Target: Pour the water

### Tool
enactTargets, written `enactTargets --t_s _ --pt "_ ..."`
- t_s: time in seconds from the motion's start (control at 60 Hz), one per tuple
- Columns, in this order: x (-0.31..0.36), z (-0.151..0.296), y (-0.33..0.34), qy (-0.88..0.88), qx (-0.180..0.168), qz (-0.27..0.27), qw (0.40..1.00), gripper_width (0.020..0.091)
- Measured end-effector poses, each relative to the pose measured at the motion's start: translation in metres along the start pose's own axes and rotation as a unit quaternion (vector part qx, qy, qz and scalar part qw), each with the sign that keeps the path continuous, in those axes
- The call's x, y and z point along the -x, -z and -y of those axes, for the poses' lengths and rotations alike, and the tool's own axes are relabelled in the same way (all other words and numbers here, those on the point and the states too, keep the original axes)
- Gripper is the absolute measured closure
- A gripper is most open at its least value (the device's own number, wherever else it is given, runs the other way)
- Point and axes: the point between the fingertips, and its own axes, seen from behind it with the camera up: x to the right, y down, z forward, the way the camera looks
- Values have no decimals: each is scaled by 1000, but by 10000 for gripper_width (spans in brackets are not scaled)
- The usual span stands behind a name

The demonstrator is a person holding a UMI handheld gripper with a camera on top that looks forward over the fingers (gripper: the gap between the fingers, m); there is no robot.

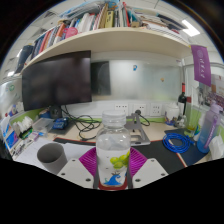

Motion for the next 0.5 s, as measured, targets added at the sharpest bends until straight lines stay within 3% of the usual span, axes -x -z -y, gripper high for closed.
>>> enactTargets --t_s 0.3,0.5 --pt "-1 -15 -5 -8 -22 -8 1000 710" --pt "-4 -20 -1 -22 -13 -23 999 566"
